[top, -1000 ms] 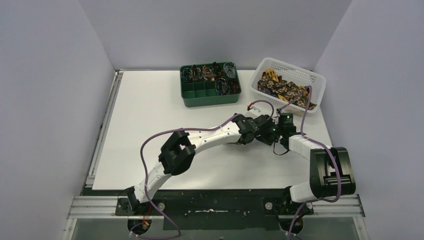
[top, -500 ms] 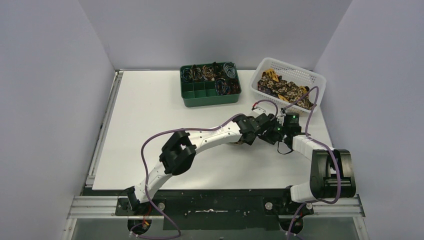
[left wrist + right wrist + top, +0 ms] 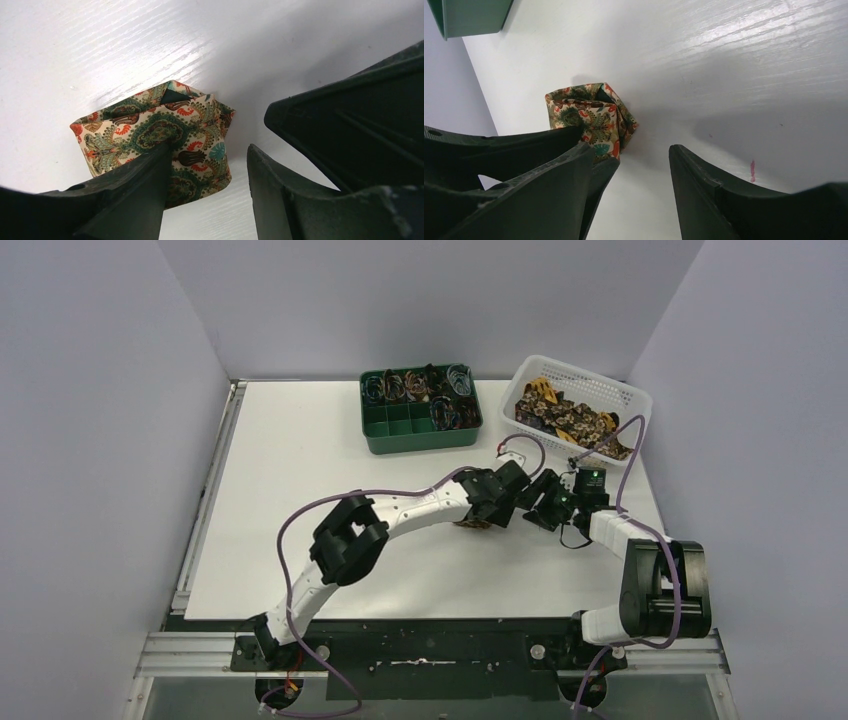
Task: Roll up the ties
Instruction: Roll the tie at the center of the board.
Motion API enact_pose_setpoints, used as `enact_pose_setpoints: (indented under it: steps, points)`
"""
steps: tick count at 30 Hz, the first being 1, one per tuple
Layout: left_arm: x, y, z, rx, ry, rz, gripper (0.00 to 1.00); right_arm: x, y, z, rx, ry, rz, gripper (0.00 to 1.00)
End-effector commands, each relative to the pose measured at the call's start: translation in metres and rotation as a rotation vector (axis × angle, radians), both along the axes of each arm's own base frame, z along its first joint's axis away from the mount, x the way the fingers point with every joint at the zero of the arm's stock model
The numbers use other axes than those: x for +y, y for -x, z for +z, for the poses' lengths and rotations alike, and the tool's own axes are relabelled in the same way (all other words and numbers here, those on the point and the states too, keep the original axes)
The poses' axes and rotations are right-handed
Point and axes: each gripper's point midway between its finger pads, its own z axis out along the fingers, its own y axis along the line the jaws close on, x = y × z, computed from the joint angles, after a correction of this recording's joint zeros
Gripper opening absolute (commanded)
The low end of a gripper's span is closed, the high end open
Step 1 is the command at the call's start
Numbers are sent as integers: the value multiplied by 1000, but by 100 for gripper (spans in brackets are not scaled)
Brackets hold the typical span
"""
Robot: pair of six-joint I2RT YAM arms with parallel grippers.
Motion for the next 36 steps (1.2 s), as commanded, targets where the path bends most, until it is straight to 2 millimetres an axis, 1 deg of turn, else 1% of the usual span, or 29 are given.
enact_pose_setpoints:
  steps: [1, 5, 7, 10, 11, 16, 19, 21, 24, 26, 29, 31, 36]
  points:
    - [-15, -2, 33, 8, 169, -5, 57, 1, -8, 22, -79, -10, 23, 59]
    - [-29, 2, 80, -44, 316, -73, 61, 4, -8, 25, -84, -27, 44, 59]
    - [-29, 7, 104, -61, 385, -93, 64, 6, -10, 29, -101, -37, 58, 59]
    - [-20, 8, 117, -78, 420, -95, 67, 11, -13, 37, -145, -55, 88, 59]
    - [-14, 9, 115, -79, 421, -92, 67, 11, -13, 38, -153, -56, 94, 59]
    - [9, 4, 122, -94, 482, -60, 71, 21, -18, 50, -264, -52, 155, 59]
    - [24, 1, 124, -91, 529, -54, 73, 32, -18, 55, -305, -23, 203, 59]
    - [40, -3, 120, -95, 543, -22, 75, 44, -17, 55, -300, 13, 254, 59]
    - [65, -12, 113, -81, 594, 27, 76, 51, -18, 47, -246, 76, 282, 62]
    - [83, -20, 107, -60, 647, 63, 75, 57, -15, 40, -211, 101, 316, 64]
    - [97, -18, 100, -33, 708, 68, 75, 59, -13, 29, -179, 138, 341, 65]
    - [105, -18, 89, -12, 715, 80, 75, 59, -11, 21, -146, 148, 359, 63]
    - [107, -17, 72, 46, 707, 64, 74, 52, -13, 5, -98, 199, 361, 57]
